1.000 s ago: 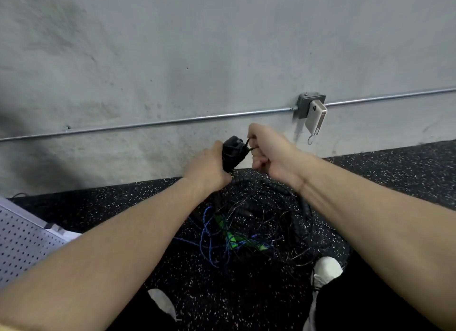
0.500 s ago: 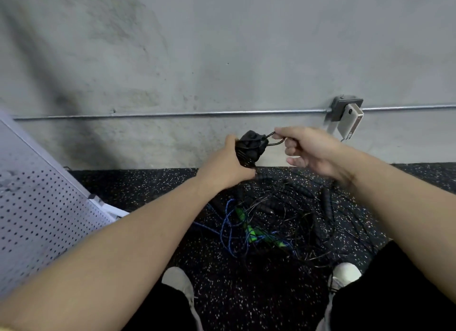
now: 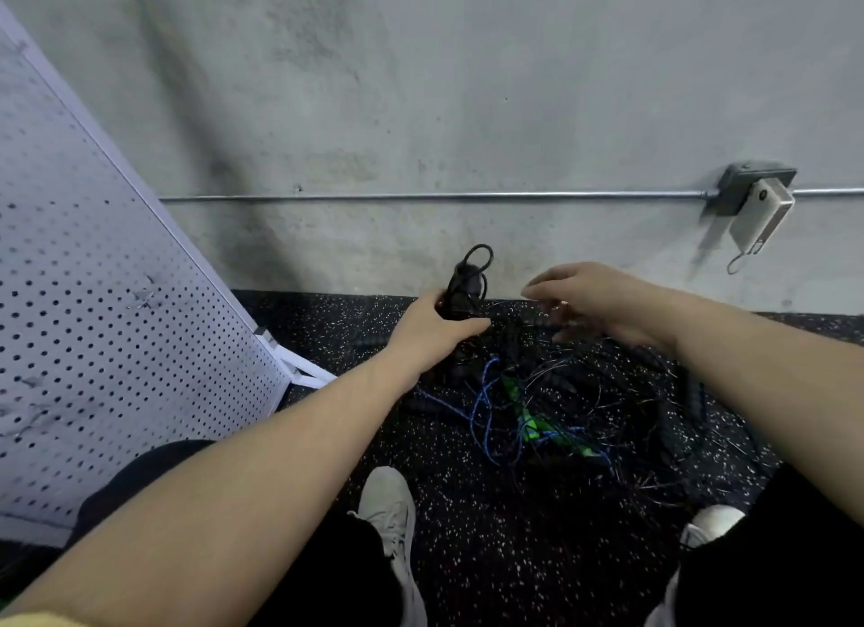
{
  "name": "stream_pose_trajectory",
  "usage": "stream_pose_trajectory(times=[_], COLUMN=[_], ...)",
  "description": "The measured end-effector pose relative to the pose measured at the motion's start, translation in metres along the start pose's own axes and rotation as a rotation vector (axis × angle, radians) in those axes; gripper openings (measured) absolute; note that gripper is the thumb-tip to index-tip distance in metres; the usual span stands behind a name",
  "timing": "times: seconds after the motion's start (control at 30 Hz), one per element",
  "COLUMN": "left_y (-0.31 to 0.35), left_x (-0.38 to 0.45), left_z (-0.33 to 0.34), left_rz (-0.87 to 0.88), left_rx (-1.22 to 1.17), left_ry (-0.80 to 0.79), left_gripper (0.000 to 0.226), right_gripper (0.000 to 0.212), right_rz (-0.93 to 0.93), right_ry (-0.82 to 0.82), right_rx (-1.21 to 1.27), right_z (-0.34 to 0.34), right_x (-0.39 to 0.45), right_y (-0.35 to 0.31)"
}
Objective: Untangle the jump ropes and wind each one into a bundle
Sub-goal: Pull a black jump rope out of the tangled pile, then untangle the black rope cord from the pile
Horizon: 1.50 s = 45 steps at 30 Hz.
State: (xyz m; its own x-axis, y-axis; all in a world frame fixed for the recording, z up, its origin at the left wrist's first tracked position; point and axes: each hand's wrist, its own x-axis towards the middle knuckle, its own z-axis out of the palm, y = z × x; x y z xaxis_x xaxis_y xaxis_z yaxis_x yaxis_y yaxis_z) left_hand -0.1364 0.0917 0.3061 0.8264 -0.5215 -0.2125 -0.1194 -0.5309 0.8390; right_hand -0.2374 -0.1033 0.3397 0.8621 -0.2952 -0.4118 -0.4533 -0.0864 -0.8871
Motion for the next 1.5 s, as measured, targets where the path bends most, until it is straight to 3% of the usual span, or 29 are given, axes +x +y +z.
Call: stream_pose_trajectory(times=[0.1, 0.27, 0.47, 0.63, 0.87, 1.0, 1.07, 1.23, 1.3, 1.5], left_y=[-0.025, -0.077, -0.153, -0.229, -0.279, -0.278, -0.275, -0.278, -0.282, -0.295], left_x=[0.012, 0.035, 0.05, 0.037, 0.023, 0.033, 0.044, 0.085, 0.101, 0.122], left_z=[0.013, 0.048, 0.087, 0.104, 0.108, 0.107, 0.105, 0.1, 0.102, 0.115], left_rz=[-0.133, -0.344, -0.595, -0.74, -0.699, -0.738, -0.684, -0.514, -0.503, -0.337], left_rx=[-0.131, -0.12, -0.052, 0.04, 0.297, 0.31, 0.367, 0.437, 0.429, 0.647], left_ry=[-0.06, -0.226, -0.352, -0.394, -0.51, -0.536, -0.45, -0.163, -0.091, -0.145], left_gripper=[0.068, 0.058, 0.095, 0.071, 0.09, 0.101, 0.089, 0.027, 0.019, 0.07], right_gripper=[0.014, 0.014, 0.012, 0.016, 0.028, 0.019, 0.013, 0.012, 0.014, 0.023], right_rz=[0.016, 0.121, 0.287, 0.413, 0.527, 0.495, 0.462, 0.459, 0.477, 0.51], right_ry=[-0.009, -0.008, -0.074, -0.178, -0.219, -0.214, -0.198, -0.158, -0.167, -0.161], right_rx=[-0.131, -0.255, -0.268, -0.246, -0.189, -0.19, -0.178, -0.101, -0.092, -0.059], right_z=[0.007, 0.014, 0.03, 0.063, 0.082, 0.087, 0.089, 0.095, 0.099, 0.106], right_x=[0.01, 0.041, 0.085, 0.101, 0.118, 0.13, 0.137, 0.154, 0.16, 0.171], right_y=[0.012, 0.046, 0.119, 0.182, 0.227, 0.239, 0.244, 0.25, 0.252, 0.255])
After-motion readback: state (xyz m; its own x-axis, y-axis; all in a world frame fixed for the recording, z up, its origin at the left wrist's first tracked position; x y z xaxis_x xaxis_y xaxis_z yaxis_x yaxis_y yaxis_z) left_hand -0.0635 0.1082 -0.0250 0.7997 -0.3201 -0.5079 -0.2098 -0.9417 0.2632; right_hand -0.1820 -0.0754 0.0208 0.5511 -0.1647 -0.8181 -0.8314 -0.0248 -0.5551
